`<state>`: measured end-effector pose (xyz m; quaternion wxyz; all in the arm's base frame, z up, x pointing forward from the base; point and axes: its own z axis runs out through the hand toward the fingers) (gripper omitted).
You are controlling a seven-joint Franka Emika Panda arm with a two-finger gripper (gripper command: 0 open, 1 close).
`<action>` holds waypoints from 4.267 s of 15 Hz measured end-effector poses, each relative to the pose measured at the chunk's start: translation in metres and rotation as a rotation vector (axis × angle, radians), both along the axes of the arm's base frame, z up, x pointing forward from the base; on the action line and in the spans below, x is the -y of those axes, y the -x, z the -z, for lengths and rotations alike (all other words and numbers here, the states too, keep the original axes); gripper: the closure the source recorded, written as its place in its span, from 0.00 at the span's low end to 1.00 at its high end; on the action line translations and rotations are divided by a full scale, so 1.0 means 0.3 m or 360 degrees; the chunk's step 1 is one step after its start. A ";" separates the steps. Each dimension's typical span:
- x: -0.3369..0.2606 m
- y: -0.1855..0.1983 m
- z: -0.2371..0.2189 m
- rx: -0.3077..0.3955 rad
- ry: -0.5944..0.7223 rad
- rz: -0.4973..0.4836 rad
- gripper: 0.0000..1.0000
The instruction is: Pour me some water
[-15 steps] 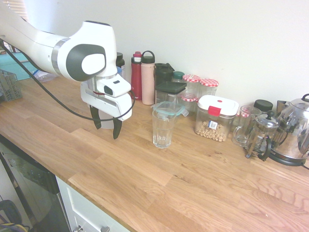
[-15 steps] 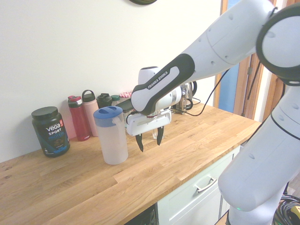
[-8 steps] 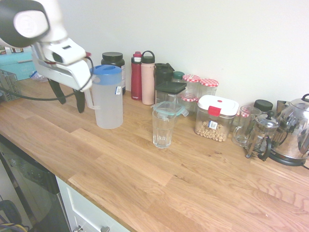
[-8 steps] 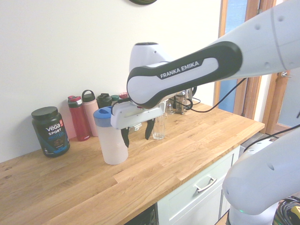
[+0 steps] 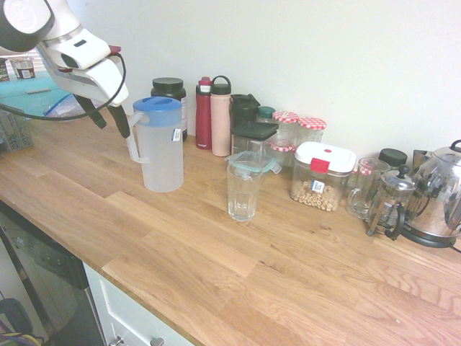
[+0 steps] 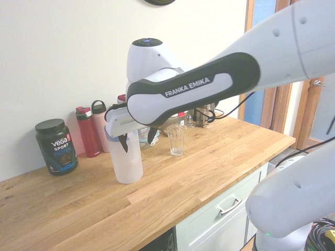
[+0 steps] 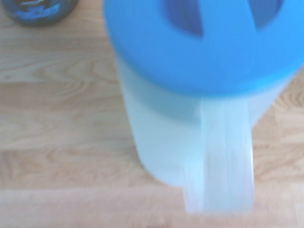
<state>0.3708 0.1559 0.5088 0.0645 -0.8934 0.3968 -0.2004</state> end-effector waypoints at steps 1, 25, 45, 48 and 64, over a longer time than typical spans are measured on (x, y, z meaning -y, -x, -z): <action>0.005 -0.027 0.004 -0.0003 0.0007 -0.0036 0.00; -0.004 -0.217 0.094 0.0010 0.0069 -0.0170 1.00; 0.472 0.405 -0.154 -0.0082 0.0092 -0.0565 1.00; 0.717 0.445 -0.158 -0.0069 0.0069 -0.0687 1.00; 1.257 0.037 -0.240 -0.0515 0.0383 -0.0929 1.00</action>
